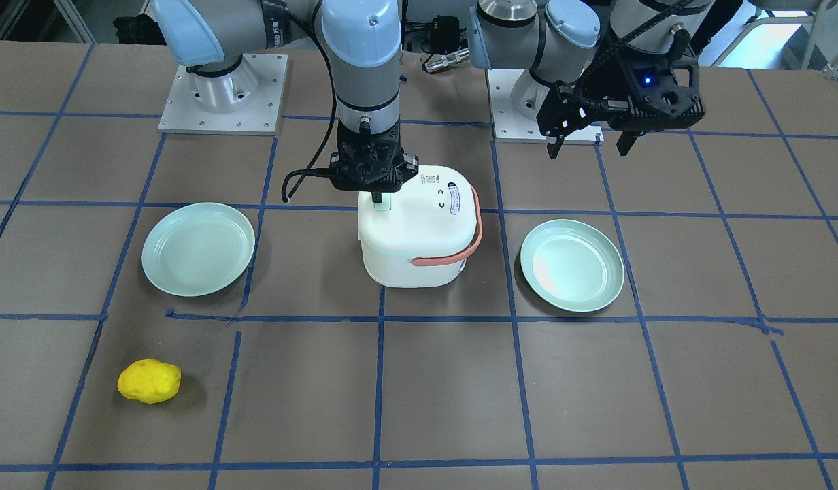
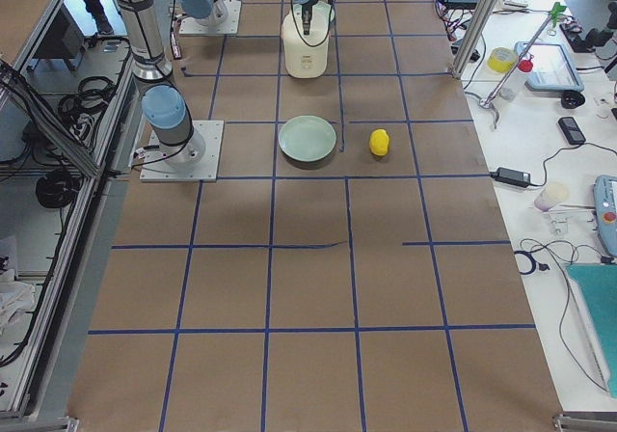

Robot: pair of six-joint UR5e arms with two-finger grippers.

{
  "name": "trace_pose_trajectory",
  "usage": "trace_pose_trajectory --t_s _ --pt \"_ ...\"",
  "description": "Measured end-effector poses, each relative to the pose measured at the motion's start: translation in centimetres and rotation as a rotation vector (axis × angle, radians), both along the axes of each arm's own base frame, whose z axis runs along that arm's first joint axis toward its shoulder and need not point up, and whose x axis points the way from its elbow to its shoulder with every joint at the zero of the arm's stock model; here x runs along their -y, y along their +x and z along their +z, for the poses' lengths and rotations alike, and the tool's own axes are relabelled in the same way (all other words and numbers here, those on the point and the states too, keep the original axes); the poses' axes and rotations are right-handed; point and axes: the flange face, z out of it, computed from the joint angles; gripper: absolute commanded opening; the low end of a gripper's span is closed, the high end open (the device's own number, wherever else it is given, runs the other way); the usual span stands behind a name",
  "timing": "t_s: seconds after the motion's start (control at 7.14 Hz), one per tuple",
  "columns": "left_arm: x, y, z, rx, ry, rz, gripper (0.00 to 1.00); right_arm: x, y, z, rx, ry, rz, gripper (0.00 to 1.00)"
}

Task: Press rice cooker button
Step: 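Press down on the green lid button with the right gripper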

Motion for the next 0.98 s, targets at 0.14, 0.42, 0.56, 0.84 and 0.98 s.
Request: trace_pose_trajectory --t_s 0.14,0.42,0.56,0.84,0.98 --pt "0.0 0.0 0.0 0.000 0.000 0.000 1.00 0.0 0.0 -0.1 0.002 -0.002 0.000 0.13" --pt "0.0 0.0 0.0 0.000 0.000 0.001 1.00 0.3 0.2 -0.7 0.000 0.001 0.000 0.15" --pt "0.0 0.0 0.0 0.000 0.000 0.000 1.00 0.4 0.2 -0.8 0.000 -0.002 0.000 0.25" --pt "0.0 0.0 0.0 0.000 0.000 0.000 1.00 0.8 0.2 0.7 0.005 -0.028 -0.009 1.00" --pt "0.0 0.0 0.0 0.000 0.000 0.000 1.00 1.1 0.0 2.0 0.002 -0.040 -0.018 1.00"
